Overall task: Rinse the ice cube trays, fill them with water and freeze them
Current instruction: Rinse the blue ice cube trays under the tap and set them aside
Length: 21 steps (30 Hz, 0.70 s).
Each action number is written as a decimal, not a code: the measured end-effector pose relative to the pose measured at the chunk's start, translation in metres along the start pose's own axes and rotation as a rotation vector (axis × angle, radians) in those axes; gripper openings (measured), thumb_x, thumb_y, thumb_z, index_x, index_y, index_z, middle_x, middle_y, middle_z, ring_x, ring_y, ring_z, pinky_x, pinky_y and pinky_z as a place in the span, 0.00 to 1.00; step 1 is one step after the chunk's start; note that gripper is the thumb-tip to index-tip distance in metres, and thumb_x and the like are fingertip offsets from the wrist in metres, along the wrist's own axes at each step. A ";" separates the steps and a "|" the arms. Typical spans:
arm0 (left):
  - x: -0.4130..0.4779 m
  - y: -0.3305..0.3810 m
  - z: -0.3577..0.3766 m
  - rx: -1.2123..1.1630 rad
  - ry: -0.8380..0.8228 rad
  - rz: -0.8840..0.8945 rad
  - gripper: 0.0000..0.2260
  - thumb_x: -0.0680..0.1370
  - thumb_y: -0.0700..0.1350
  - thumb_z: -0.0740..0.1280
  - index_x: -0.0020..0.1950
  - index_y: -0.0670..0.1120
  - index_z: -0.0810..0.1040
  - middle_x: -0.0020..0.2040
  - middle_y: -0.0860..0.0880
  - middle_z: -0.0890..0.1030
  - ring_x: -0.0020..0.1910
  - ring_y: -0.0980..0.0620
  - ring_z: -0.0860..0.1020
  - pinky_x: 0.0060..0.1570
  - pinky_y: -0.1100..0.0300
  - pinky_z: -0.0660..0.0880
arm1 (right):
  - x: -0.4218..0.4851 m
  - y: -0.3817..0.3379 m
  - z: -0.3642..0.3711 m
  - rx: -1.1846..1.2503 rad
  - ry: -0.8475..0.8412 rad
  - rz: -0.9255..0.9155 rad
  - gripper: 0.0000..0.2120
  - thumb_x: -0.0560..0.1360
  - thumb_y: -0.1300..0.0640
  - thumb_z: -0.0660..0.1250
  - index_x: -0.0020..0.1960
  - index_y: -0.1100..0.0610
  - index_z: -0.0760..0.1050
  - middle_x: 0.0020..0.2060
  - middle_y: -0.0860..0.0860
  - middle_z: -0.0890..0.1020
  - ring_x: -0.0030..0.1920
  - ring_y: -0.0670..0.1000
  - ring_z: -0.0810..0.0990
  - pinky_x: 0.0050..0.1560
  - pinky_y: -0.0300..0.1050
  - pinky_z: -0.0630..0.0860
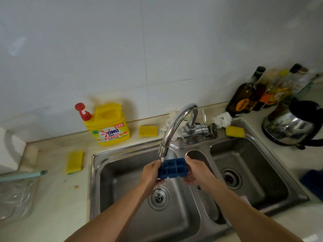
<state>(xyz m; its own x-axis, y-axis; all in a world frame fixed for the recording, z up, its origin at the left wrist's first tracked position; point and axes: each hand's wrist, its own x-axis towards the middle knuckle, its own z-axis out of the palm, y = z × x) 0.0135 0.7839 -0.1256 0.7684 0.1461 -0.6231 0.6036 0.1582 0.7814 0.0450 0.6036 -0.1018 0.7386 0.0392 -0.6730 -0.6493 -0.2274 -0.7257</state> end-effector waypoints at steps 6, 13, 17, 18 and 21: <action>-0.008 0.008 -0.045 0.171 0.160 0.186 0.07 0.84 0.48 0.62 0.51 0.54 0.79 0.51 0.49 0.81 0.50 0.51 0.80 0.35 0.62 0.79 | -0.006 0.000 0.033 0.098 -0.214 0.051 0.19 0.85 0.43 0.58 0.59 0.57 0.79 0.53 0.63 0.84 0.45 0.61 0.84 0.42 0.50 0.83; -0.007 0.019 -0.062 0.190 0.199 0.277 0.08 0.85 0.49 0.62 0.56 0.50 0.81 0.53 0.48 0.82 0.52 0.50 0.82 0.48 0.53 0.84 | -0.005 -0.012 0.044 0.182 -0.261 0.053 0.27 0.85 0.41 0.53 0.63 0.62 0.76 0.55 0.67 0.83 0.46 0.62 0.83 0.45 0.52 0.80; -0.001 0.019 -0.042 0.170 0.142 0.290 0.08 0.85 0.47 0.61 0.53 0.52 0.81 0.51 0.49 0.83 0.51 0.51 0.82 0.45 0.57 0.83 | -0.007 -0.015 0.025 0.220 -0.217 0.036 0.25 0.84 0.40 0.56 0.62 0.61 0.77 0.55 0.66 0.83 0.48 0.61 0.83 0.45 0.52 0.81; 0.001 0.019 -0.035 0.136 0.121 0.273 0.09 0.85 0.46 0.61 0.53 0.52 0.81 0.52 0.47 0.83 0.50 0.50 0.82 0.43 0.57 0.83 | -0.007 -0.015 0.019 0.223 -0.195 0.028 0.25 0.84 0.40 0.57 0.62 0.61 0.77 0.55 0.65 0.83 0.48 0.61 0.83 0.45 0.52 0.82; 0.008 0.019 -0.014 0.018 0.041 0.204 0.10 0.85 0.45 0.61 0.56 0.47 0.83 0.53 0.42 0.84 0.53 0.44 0.83 0.50 0.47 0.84 | -0.008 -0.015 0.000 0.227 -0.132 0.022 0.26 0.83 0.39 0.59 0.61 0.61 0.78 0.54 0.66 0.83 0.47 0.61 0.83 0.45 0.52 0.82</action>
<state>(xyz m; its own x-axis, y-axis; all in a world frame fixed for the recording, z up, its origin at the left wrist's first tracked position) 0.0283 0.8013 -0.1160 0.8663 0.2126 -0.4520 0.4399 0.1042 0.8920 0.0492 0.6065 -0.0854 0.7033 0.1667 -0.6911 -0.7001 -0.0065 -0.7140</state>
